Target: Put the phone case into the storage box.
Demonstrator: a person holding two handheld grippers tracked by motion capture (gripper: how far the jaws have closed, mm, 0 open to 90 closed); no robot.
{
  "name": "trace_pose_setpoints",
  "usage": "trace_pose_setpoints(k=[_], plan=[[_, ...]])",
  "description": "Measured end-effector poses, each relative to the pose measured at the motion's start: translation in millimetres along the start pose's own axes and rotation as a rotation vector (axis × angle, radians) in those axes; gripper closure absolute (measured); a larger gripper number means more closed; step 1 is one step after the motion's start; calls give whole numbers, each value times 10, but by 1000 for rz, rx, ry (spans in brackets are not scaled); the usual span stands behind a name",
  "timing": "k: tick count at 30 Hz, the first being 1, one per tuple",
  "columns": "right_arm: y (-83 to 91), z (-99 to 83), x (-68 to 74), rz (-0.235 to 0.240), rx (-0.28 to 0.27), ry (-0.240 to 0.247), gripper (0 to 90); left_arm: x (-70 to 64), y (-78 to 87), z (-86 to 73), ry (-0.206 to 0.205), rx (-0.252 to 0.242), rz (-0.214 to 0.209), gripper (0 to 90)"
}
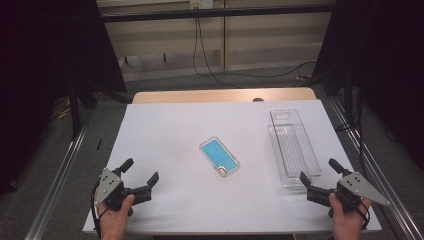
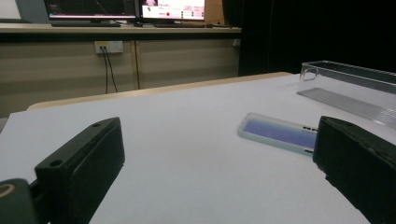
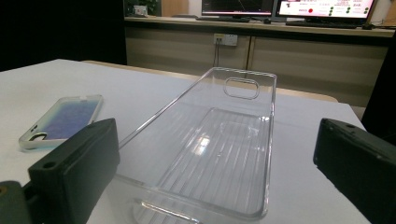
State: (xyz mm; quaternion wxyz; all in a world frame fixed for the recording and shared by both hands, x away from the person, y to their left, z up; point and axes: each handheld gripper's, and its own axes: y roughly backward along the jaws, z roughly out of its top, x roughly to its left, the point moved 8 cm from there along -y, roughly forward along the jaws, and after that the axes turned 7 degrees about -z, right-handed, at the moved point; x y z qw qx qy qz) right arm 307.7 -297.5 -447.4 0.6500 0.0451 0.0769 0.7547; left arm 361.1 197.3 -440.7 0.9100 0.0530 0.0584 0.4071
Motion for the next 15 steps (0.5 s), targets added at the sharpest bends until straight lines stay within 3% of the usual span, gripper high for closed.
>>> trace_pose_setpoints(k=[11,15], plan=[[4,-17,-25,5,8,-18,0,-21,-33,23,-2,1,-5,29],[4,-20,-13,10,10,-14,0,-42,-53,23,-3,7,-29,29]])
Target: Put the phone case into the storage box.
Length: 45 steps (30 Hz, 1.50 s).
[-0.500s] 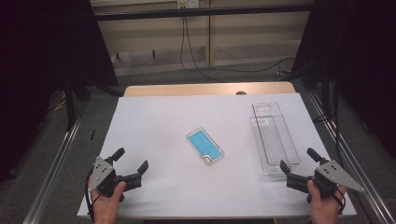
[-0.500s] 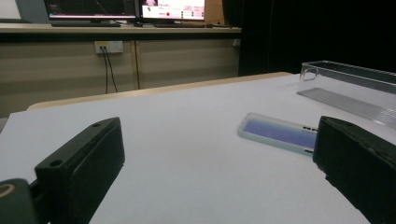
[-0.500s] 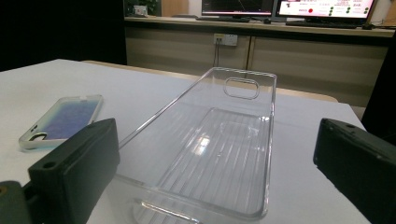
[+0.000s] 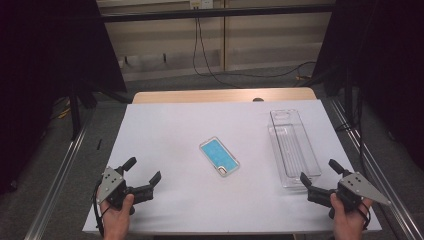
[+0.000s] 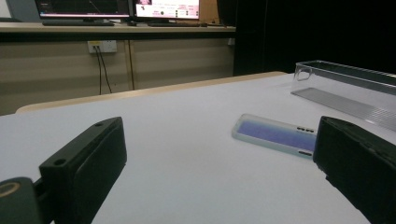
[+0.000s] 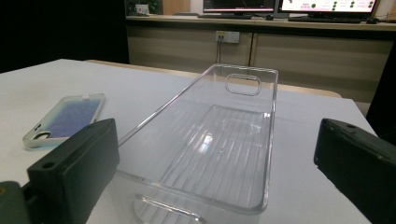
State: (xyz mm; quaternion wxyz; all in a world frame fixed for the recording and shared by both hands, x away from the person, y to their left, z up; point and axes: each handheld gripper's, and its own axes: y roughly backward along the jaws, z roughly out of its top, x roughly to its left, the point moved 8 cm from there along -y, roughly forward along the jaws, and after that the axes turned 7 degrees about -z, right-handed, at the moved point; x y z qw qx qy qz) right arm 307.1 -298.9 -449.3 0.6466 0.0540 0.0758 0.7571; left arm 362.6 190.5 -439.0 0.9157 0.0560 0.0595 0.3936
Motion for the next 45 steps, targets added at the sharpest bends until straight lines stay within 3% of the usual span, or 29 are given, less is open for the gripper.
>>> trace_pose_setpoints(k=[14,15,28,45], plan=[[10,25,44,2,-8,-1,0,-139,-75,37,-2,-13,-64,14],[12,22,47,3,-7,-4,0,-151,-106,45,-18,-16,-63,12],[4,18,37,5,-8,-4,0,-211,-284,70,-2,-26,-77,8],[10,19,33,7,-9,-4,0,-378,-583,128,-8,-30,-142,11]])
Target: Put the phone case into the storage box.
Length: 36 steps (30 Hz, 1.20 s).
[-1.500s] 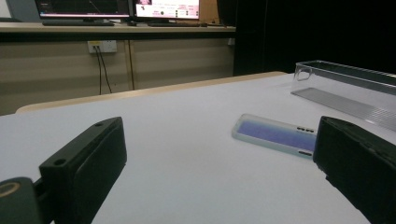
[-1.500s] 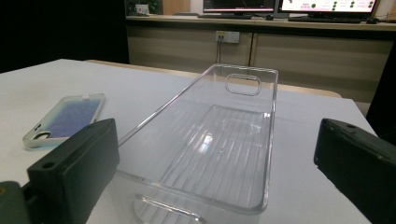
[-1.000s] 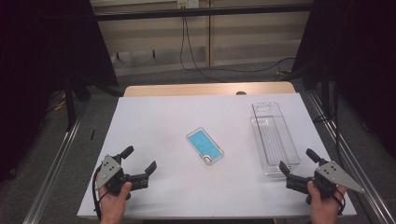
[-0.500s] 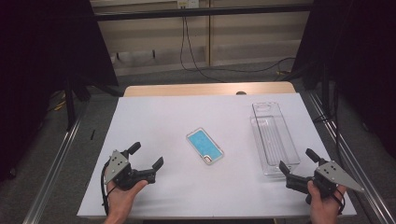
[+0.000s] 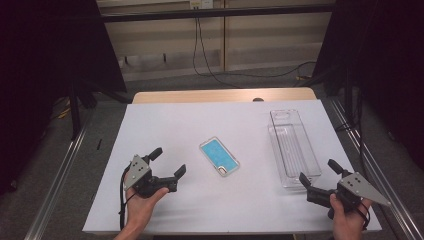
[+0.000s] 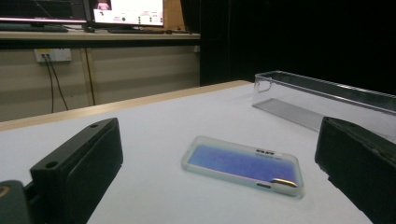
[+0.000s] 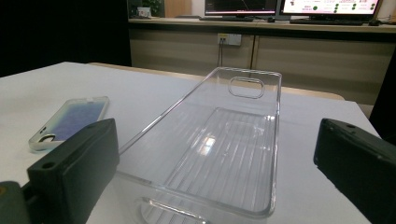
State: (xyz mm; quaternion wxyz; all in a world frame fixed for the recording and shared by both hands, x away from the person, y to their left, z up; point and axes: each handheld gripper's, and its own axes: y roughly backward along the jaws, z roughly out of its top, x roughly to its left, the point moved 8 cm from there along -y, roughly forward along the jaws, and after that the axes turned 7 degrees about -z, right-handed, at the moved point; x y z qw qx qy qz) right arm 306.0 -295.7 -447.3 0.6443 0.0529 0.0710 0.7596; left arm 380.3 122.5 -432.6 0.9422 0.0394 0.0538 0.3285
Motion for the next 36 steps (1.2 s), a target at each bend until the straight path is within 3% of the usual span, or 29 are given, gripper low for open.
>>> trace_pose_setpoints(k=[9,19,22,27,36], plan=[[1,2,-2,0,-1,-2,0,-82,-136,58,0,-7,-34,11],[4,2,-1,1,0,-1,0,-201,-305,72,-30,6,-83,12],[3,0,1,1,0,-1,0,-222,-340,124,-33,-15,-118,4],[2,1,7,3,2,2,0,-214,-406,147,-23,-10,-118,2],[7,7,1,3,-2,3,0,-245,-561,204,-49,-7,-135,8]])
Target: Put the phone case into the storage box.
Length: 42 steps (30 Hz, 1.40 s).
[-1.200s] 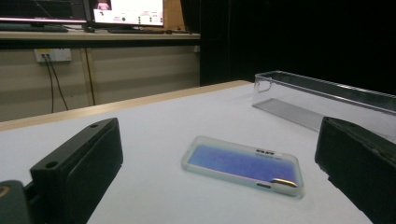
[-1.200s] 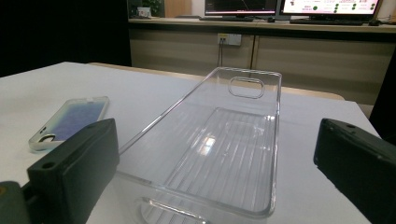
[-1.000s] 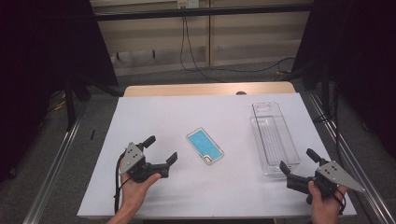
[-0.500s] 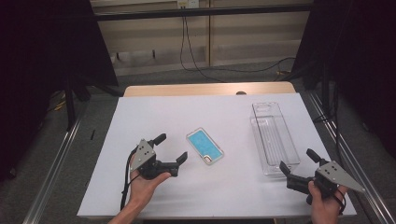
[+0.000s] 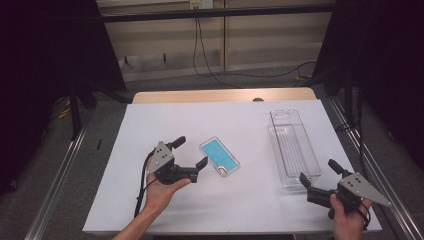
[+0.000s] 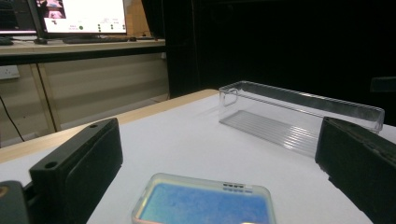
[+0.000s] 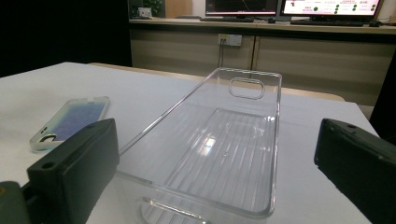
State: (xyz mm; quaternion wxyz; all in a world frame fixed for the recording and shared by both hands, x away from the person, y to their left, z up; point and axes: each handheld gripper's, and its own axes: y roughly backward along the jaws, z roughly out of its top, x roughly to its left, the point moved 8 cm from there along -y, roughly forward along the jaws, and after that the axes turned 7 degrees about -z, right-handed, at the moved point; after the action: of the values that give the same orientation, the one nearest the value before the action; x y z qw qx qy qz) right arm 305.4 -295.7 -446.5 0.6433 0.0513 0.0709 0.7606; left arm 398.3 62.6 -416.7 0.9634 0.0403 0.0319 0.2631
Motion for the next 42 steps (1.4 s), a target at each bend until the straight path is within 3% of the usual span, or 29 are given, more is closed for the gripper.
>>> trace_pose_setpoints(k=[16,21,26,29,32,42], plan=[[0,-1,4,2,1,0,0,3,-295,-16,-2,15,-11,20],[1,-4,1,2,2,2,0,-13,-374,-25,-20,27,-12,20],[1,-3,-1,2,2,2,0,38,-450,39,-17,4,1,21],[1,-1,-2,1,1,0,0,47,-466,52,-18,6,-2,22],[3,-1,4,5,2,5,0,74,-527,33,-18,26,27,33],[5,-3,1,4,3,6,0,141,-664,61,-11,31,23,63]])
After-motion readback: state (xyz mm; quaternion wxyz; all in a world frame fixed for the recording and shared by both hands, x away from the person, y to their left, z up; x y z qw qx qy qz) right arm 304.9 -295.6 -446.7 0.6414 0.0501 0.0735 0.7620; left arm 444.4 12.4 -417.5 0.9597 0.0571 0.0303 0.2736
